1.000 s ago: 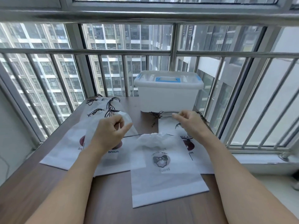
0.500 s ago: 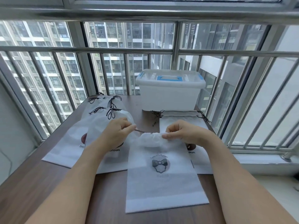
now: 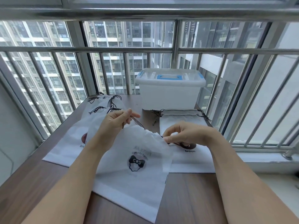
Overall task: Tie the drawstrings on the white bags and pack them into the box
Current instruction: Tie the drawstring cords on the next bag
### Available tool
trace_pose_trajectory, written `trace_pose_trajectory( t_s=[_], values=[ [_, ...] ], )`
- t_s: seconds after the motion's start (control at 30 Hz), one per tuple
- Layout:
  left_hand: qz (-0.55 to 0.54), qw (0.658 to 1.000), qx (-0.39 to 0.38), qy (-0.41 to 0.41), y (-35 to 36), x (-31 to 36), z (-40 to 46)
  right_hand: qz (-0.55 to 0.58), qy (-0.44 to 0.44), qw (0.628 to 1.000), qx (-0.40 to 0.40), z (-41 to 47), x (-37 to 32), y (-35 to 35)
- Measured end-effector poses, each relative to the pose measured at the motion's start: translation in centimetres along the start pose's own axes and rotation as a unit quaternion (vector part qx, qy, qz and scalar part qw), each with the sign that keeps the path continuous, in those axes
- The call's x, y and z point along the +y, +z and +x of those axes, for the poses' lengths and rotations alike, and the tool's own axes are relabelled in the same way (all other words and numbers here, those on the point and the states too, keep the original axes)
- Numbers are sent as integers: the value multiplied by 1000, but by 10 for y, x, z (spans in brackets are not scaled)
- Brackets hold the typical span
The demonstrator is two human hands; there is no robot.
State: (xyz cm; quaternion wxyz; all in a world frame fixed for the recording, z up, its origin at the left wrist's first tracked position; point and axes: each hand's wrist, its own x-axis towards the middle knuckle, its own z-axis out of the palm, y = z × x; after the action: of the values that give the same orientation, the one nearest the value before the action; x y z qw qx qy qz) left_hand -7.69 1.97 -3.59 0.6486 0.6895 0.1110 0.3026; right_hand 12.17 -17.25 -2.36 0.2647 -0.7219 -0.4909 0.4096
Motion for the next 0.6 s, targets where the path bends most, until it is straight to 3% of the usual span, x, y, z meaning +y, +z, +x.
trace_pose_trajectory(
  t_s=[0.1,0.27,0.43,0.6],
  values=[
    [18,1000,-9,1,7,0,-1,-4,-2,1000,9,3,-4,4],
    [4,1000,12,6,15,4,-4,-34,-96,994,37,10,-7,11],
    [-13,1000,-4,-8,20,1,-4,-54,-106,990,72,15,-9,11],
    [-64,997,-2,-43,20,1,-5,119,-128,977,122,24,-11,18]
  ],
)
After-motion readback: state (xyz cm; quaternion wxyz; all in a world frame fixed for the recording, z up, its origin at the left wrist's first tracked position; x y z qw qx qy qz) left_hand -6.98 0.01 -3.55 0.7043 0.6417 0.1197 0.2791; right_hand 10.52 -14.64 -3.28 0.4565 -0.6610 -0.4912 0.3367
